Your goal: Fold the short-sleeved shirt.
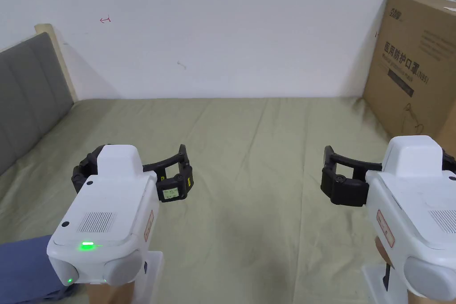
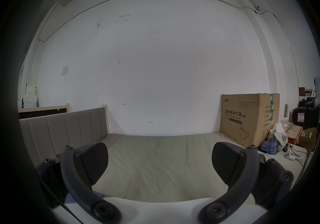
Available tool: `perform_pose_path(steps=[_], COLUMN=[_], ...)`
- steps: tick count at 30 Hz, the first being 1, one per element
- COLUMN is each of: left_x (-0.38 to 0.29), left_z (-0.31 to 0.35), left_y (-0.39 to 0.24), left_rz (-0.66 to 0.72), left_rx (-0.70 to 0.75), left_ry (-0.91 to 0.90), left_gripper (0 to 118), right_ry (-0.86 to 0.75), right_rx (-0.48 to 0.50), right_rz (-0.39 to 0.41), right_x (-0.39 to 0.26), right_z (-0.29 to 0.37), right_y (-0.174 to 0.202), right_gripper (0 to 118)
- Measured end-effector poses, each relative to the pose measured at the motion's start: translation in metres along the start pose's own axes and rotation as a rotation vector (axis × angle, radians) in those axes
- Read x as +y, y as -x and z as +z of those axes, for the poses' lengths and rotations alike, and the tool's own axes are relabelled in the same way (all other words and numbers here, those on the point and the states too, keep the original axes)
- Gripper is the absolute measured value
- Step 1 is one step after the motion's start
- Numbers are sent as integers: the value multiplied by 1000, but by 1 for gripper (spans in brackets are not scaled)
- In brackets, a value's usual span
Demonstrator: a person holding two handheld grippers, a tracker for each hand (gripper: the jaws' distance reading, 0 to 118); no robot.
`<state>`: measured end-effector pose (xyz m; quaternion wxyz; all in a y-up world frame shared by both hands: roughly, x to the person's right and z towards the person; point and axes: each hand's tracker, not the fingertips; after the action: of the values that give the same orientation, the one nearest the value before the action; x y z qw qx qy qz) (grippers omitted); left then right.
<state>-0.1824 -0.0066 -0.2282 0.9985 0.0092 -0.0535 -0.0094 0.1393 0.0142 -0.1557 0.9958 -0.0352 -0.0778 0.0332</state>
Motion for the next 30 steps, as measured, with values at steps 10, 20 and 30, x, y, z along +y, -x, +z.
perform_pose_path(steps=[10, 20, 30], left_x=[0, 0, 0], left_z=[0, -1, 0], left_y=[1, 1, 3], left_rz=[-4, -5, 11], left_rx=[14, 8, 3], left_ry=[0, -2, -4], left_gripper=[118, 118, 118], right_ry=[1, 1, -6], right_rx=[1, 2, 0], right_rz=[6, 4, 5], right_x=[1, 1, 1], right_z=[0, 0, 2], right_y=[1, 1, 1], right_gripper=[118, 118, 118])
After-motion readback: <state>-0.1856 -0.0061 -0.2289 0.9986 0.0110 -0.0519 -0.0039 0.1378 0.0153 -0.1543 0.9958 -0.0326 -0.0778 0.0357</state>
